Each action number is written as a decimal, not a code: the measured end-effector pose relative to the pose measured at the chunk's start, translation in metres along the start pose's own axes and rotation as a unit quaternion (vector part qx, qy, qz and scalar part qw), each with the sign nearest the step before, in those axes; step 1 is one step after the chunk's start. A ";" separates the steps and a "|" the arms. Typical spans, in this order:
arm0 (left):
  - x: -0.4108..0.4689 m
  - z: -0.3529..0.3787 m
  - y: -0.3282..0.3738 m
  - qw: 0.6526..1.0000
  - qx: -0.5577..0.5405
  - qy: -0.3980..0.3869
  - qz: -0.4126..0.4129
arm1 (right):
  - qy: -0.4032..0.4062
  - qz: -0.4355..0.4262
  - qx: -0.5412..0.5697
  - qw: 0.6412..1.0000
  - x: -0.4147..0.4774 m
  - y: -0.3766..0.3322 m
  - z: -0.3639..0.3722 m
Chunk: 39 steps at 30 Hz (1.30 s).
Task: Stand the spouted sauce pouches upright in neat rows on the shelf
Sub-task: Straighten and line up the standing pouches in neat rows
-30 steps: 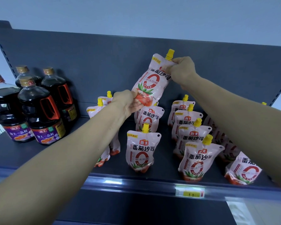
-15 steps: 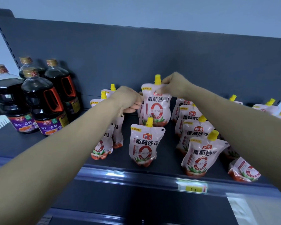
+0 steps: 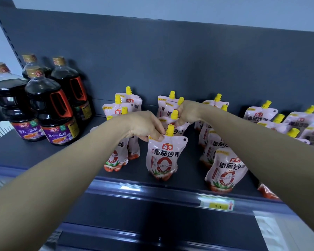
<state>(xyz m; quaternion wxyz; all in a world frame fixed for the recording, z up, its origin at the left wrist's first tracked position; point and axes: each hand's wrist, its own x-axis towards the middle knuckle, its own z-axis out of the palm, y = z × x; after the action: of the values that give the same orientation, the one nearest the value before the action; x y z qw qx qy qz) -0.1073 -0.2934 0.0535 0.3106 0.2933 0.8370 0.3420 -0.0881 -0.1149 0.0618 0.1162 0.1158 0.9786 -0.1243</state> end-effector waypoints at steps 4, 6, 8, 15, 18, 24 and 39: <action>0.001 0.005 -0.002 1.000 0.019 -0.005 -0.004 | 0.010 0.004 -0.021 1.000 -0.006 0.001 -0.002; 0.002 0.006 -0.003 1.000 0.015 -0.001 -0.005 | 0.004 0.008 -0.036 0.999 -0.013 -0.002 -0.004; 0.003 0.007 -0.003 1.000 0.004 0.010 -0.001 | -0.012 -0.004 -0.088 0.996 -0.018 -0.001 -0.006; 0.006 0.010 -0.006 0.998 -0.026 0.056 0.010 | 0.075 -0.018 -0.076 0.994 -0.039 -0.009 -0.031; 0.005 0.000 -0.002 0.997 -0.047 0.067 0.014 | 0.075 -0.051 0.035 0.995 -0.055 -0.016 -0.048; -0.005 -0.027 0.019 0.973 -0.164 0.141 0.078 | -0.055 -0.085 0.176 0.979 -0.066 -0.020 -0.047; -0.017 -0.006 0.018 0.870 -0.479 0.108 -0.038 | 0.263 0.014 0.490 0.831 -0.068 -0.048 -0.088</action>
<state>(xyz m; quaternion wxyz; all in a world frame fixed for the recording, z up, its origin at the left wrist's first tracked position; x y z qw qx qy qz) -0.0960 -0.2975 0.0762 0.3332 0.0372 0.6094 0.7185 -0.0535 -0.1501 0.1724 -0.2153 0.1991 0.7815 -0.5507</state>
